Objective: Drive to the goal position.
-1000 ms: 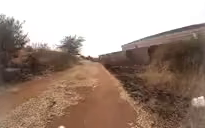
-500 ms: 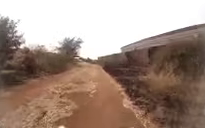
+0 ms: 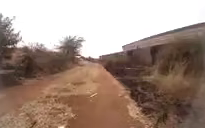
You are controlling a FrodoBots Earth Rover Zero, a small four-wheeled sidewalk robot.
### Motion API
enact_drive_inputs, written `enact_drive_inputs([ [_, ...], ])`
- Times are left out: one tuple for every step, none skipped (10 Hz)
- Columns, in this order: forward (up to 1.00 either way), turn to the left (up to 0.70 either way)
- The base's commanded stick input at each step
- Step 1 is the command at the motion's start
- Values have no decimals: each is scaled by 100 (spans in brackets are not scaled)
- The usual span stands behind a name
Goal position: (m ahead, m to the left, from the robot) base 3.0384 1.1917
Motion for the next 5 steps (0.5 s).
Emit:
enact_drive_inputs([
  [50, 0],
  [50, 0],
  [50, 0],
  [50, 0],
  [50, 0],
])
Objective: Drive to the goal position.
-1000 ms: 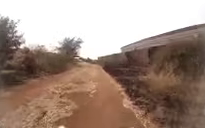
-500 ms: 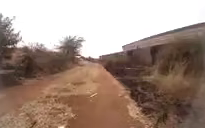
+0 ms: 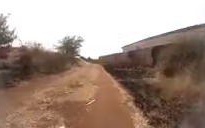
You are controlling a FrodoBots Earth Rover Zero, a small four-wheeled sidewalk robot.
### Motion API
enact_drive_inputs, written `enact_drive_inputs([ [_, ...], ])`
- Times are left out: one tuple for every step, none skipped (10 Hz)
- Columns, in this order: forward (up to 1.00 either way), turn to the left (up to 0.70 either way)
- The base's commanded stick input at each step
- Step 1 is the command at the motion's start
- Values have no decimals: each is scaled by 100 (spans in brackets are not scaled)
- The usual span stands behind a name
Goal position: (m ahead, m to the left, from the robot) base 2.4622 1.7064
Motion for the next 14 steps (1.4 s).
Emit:
enact_drive_inputs([
  [50, 0],
  [50, 0],
  [50, 0],
  [50, 0],
  [50, 0],
  [50, 0],
  [50, 0],
  [50, 0],
  [50, 0],
  [50, 0],
  [50, 0],
  [50, 0],
  [50, 0],
  [50, 0],
])
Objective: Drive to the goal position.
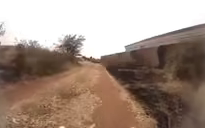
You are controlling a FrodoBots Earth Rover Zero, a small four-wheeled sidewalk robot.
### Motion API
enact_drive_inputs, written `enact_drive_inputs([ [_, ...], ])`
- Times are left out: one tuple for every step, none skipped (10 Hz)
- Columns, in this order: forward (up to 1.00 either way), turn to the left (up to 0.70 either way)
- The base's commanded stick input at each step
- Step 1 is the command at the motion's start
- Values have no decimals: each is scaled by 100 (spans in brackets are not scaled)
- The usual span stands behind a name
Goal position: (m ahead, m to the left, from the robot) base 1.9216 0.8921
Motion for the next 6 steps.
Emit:
enact_drive_inputs([
  [50, 0],
  [50, 0],
  [50, 0],
  [50, 0],
  [50, 0],
  [50, 0],
])
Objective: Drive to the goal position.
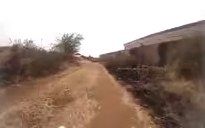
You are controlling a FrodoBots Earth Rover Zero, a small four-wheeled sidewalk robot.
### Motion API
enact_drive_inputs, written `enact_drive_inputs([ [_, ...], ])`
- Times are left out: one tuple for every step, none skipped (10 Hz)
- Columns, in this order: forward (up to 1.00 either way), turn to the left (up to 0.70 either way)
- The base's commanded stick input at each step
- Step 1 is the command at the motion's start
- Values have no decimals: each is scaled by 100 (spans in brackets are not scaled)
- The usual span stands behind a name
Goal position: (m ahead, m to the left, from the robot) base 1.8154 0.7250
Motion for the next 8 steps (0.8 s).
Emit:
enact_drive_inputs([
  [50, 0],
  [50, 0],
  [50, 0],
  [50, 0],
  [50, 0],
  [50, 0],
  [50, 0],
  [50, 0],
])
